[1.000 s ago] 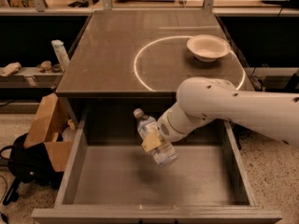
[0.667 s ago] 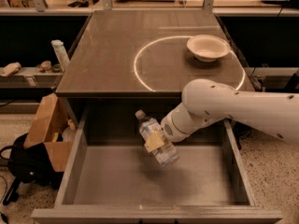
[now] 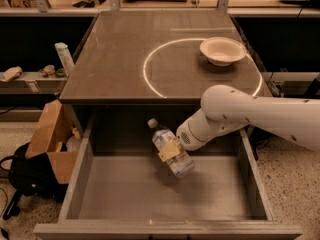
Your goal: Place blue plastic bottle into top drawer
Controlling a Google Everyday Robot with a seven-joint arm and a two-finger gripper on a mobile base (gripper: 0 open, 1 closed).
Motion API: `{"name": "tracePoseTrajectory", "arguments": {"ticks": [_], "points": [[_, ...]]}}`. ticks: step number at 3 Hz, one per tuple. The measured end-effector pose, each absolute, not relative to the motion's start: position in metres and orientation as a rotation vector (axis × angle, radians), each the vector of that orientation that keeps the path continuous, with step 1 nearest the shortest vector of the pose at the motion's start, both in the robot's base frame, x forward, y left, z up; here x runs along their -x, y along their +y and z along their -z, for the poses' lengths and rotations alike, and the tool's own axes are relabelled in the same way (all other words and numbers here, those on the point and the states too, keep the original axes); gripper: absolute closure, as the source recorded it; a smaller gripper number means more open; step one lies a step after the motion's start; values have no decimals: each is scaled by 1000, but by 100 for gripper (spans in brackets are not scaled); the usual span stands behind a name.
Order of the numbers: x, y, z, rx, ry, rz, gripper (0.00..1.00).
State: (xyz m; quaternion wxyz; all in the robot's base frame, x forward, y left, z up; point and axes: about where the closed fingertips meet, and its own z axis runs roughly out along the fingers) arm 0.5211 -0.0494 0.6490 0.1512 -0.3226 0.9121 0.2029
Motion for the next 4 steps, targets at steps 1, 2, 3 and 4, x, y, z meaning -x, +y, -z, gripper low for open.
{"name": "tracePoseTrajectory", "arguments": {"ticks": [1, 2, 3, 4], "points": [[-522, -49, -648, 930, 2618, -585, 84], [-522, -49, -648, 930, 2618, -585, 61], [-522, -49, -648, 930, 2618, -585, 37], [-522, -49, -648, 930, 2617, -585, 6]]}}
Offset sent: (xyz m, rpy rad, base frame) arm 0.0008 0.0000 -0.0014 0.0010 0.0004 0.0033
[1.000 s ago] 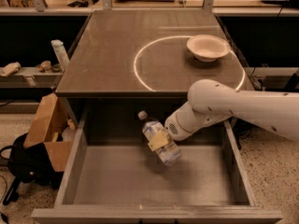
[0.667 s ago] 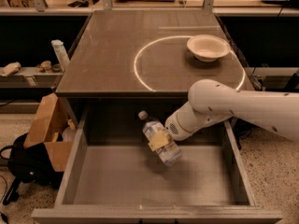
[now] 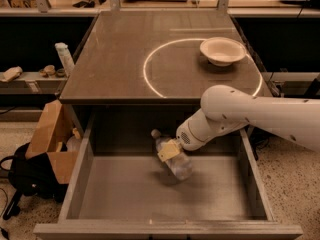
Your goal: Place blue plastic bottle into top drawer
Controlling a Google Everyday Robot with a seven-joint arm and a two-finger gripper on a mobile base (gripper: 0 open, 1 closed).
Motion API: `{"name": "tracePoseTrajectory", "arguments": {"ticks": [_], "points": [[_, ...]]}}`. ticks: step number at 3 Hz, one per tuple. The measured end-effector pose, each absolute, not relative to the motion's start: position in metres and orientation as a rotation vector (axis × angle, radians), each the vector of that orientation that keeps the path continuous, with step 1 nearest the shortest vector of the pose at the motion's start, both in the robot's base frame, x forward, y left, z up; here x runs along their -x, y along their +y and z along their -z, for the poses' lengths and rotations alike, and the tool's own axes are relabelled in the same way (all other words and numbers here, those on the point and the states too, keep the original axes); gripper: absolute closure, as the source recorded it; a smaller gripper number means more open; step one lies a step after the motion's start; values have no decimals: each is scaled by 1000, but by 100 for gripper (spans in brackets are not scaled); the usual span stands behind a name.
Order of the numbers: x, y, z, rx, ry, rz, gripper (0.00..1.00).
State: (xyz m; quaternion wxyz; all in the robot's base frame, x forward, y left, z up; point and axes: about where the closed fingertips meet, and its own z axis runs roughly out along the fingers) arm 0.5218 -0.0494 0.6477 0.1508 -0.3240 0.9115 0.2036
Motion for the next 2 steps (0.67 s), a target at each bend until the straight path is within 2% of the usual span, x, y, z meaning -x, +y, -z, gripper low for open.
{"name": "tracePoseTrajectory", "arguments": {"ticks": [1, 2], "points": [[-522, -49, -648, 931, 2617, -585, 0], [-522, -49, -648, 931, 2617, -585, 0]]}}
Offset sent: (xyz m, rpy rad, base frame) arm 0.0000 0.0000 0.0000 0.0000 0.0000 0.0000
